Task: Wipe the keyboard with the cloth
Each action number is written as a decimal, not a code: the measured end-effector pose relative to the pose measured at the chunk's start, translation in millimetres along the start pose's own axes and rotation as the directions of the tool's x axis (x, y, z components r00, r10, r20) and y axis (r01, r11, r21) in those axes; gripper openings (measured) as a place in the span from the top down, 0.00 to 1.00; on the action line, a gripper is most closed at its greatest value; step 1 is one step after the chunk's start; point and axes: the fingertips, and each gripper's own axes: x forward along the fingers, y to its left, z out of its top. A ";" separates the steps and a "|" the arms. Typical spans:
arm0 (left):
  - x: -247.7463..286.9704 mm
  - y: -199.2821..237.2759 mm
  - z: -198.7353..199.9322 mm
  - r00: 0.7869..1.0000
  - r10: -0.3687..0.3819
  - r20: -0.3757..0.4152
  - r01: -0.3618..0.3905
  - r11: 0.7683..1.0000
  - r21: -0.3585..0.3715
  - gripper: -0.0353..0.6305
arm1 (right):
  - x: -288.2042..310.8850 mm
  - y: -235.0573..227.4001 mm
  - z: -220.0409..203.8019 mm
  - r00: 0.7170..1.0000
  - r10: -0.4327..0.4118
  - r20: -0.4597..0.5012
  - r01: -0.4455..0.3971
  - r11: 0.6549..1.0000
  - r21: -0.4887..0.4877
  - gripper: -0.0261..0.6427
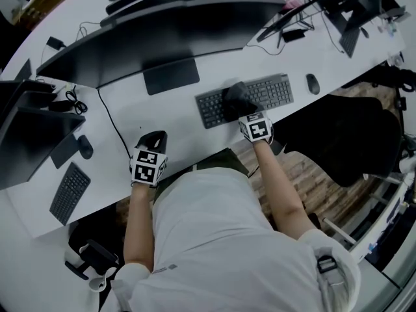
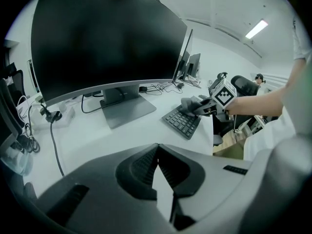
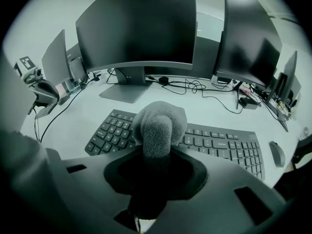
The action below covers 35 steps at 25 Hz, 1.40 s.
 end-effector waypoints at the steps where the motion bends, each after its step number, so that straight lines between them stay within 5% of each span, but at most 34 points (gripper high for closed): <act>1: -1.5 2.5 -1.7 1.000 0.000 0.002 0.000 1.000 0.000 0.95 | 1.4 7.5 2.4 1.000 0.006 0.001 -0.006 1.000 -0.005 0.80; 35: -35.6 32.8 -35.4 0.999 0.007 0.043 -0.005 0.999 -0.038 0.95 | 5.0 186.1 41.1 0.965 0.261 0.017 -0.256 0.956 -0.143 0.80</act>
